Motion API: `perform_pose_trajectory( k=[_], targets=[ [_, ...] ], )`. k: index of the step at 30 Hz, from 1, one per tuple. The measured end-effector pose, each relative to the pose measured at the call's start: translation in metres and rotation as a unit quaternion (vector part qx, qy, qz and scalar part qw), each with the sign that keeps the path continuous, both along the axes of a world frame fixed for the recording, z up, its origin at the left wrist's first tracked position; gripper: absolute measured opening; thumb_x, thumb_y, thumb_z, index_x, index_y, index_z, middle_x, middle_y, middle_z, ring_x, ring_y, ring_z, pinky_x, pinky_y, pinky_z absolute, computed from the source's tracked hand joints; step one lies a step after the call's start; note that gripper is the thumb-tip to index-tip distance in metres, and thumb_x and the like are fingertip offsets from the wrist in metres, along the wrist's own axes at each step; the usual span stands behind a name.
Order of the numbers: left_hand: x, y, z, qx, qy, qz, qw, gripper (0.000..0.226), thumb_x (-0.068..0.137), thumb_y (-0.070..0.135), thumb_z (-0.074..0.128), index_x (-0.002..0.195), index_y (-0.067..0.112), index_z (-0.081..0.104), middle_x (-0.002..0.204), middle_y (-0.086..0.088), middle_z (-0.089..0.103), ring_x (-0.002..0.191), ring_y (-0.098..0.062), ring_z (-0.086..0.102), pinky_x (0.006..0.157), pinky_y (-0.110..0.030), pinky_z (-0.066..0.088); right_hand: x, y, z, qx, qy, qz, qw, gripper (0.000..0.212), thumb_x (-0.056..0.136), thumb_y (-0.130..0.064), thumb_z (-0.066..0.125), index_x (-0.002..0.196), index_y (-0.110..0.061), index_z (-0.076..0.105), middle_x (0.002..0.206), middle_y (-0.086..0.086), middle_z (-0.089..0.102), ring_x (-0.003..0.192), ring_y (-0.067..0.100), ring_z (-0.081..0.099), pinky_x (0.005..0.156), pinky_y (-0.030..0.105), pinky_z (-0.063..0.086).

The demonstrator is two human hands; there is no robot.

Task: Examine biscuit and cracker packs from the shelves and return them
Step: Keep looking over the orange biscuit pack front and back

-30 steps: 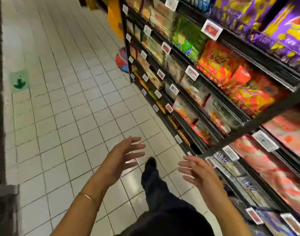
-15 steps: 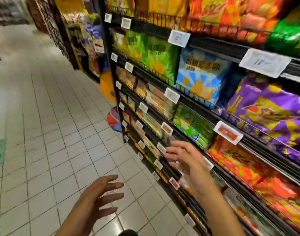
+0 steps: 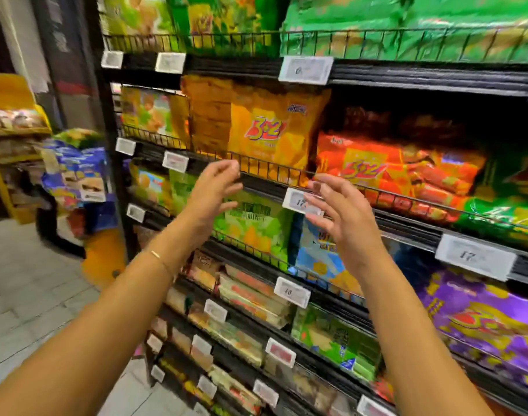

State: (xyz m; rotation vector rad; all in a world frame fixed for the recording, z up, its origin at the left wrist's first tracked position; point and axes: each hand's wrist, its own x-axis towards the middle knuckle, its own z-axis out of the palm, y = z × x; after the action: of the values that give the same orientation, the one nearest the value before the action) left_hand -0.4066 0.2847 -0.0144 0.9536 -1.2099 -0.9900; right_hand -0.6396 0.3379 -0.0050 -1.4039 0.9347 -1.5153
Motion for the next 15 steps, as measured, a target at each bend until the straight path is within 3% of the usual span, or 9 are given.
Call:
perform_pose_trajectory(
  k=[3,7,9,12,15],
  targets=[
    [0.012,-0.070,0.032,-0.054,-0.029,0.063,0.996,0.044,0.105,0.038,0.059,0.143,0.017,0.050,0.133,-0.003,0.058,0.114,-0.015,0.057,0.086,-0.027,0.043,0.020,-0.032,0.031,-0.018,0.014,-0.049,0.999,0.024,0.098,-0.033,0.065,0.121,-0.028,0.063,0.137,0.004,0.064,0.125,0.015,0.063,0.107,0.042,0.051],
    [0.017,-0.126,0.054,-0.064,-0.074,0.085,0.992,0.060,0.101,0.038,0.067,0.148,0.010,0.046,0.134,-0.004,0.057,0.114,-0.013,0.057,0.092,-0.020,0.048,0.052,-0.063,0.061,0.000,0.018,-0.091,0.996,0.059,0.081,-0.055,0.061,0.133,-0.026,0.057,0.138,-0.001,0.062,0.129,0.015,0.057,0.112,0.041,0.043],
    [0.017,-0.140,0.057,-0.065,-0.095,0.066,0.991,0.067,0.097,0.041,0.071,0.150,0.009,0.044,0.130,0.002,0.059,0.103,-0.005,0.059,0.079,-0.008,0.046,0.062,-0.074,0.066,0.006,0.037,-0.119,0.992,0.057,0.082,-0.059,0.059,0.127,-0.024,0.060,0.132,-0.001,0.065,0.124,0.016,0.060,0.112,0.045,0.046],
    [0.020,-0.150,0.057,-0.076,-0.126,0.066,0.987,0.080,0.087,0.041,0.083,0.149,0.007,0.046,0.118,0.009,0.061,0.102,-0.006,0.062,0.082,-0.017,0.047,0.069,-0.082,0.066,0.015,0.019,-0.152,0.988,0.025,0.101,-0.050,0.057,0.105,-0.027,0.063,0.108,-0.009,0.068,0.100,0.007,0.064,0.104,0.044,0.052],
    [0.024,-0.153,0.054,-0.106,-0.149,0.090,0.979,0.067,0.077,0.049,0.088,0.130,0.014,0.066,0.116,0.004,0.073,0.109,-0.017,0.071,0.094,-0.038,0.058,0.070,-0.081,0.061,0.023,-0.003,-0.148,0.989,0.037,0.105,-0.043,0.055,0.133,-0.019,0.060,0.125,-0.004,0.067,0.114,0.011,0.062,0.099,0.041,0.053]
  ],
)
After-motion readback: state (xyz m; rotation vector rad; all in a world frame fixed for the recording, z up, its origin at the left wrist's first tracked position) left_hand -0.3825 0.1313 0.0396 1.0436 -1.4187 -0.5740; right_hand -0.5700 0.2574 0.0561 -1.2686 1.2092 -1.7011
